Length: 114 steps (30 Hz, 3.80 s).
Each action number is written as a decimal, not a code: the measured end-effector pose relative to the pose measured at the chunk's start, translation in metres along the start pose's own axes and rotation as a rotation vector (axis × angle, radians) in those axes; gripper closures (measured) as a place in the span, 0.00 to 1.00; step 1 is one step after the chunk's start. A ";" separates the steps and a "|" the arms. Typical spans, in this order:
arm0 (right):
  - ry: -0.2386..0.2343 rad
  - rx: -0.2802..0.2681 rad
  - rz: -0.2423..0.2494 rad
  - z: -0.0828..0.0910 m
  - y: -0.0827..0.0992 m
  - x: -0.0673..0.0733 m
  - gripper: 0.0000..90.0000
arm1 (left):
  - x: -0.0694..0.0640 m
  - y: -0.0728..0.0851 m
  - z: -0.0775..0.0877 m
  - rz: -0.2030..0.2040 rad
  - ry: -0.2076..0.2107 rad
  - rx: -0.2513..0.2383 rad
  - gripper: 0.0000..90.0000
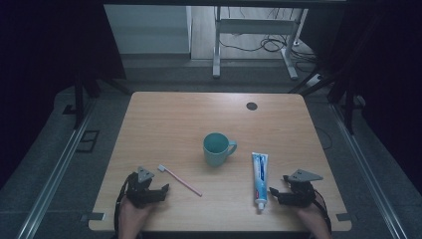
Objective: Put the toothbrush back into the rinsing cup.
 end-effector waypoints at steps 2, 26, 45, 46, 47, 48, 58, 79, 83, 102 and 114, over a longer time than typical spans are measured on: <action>0.000 0.000 0.001 0.000 0.000 0.000 0.26 | 0.000 0.000 0.000 0.002 -0.001 -0.002 0.15; -0.009 0.004 0.005 -0.001 0.000 0.001 0.24 | -0.002 -0.004 0.015 0.022 0.022 -0.037 0.54; -0.010 0.004 0.005 -0.001 0.000 0.001 0.23 | -0.021 -0.015 0.028 -0.021 0.108 -0.067 0.93; -0.010 0.004 0.005 -0.001 0.000 0.001 0.23 | -0.022 -0.016 0.029 -0.024 0.113 -0.066 0.94; -0.010 0.004 0.006 -0.001 0.000 0.001 0.23 | -0.023 -0.017 0.029 -0.024 0.121 -0.068 0.95; -0.010 0.004 0.006 -0.001 0.000 0.001 0.23 | -0.023 -0.017 0.029 -0.024 0.121 -0.068 0.96; -0.010 0.004 0.006 -0.001 0.000 0.001 0.23 | -0.039 -0.025 0.026 -0.056 0.175 -0.055 1.00; -0.011 0.005 0.009 -0.001 -0.001 0.001 0.23 | -0.079 -0.036 -0.004 -0.138 0.258 -0.008 0.99; -0.011 0.004 0.012 -0.001 -0.001 0.001 0.23 | -0.086 -0.038 -0.009 -0.143 0.279 -0.004 0.99; -0.011 0.004 0.013 -0.001 -0.001 0.001 0.23 | -0.096 -0.027 -0.014 -0.165 0.268 0.067 0.99; -0.010 0.005 0.012 -0.001 -0.001 0.001 0.23 | -0.086 -0.016 -0.005 -0.174 0.225 0.099 0.98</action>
Point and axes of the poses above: each handheld gripper's, and its own axes: z roughly backward along the jaws, y roughly out of its underside, x roughly to its left, the point moved 6 cm from there along -z, roughly forward along the jaws, and after that the axes turned 5 degrees about z, right-handed, at the moved point
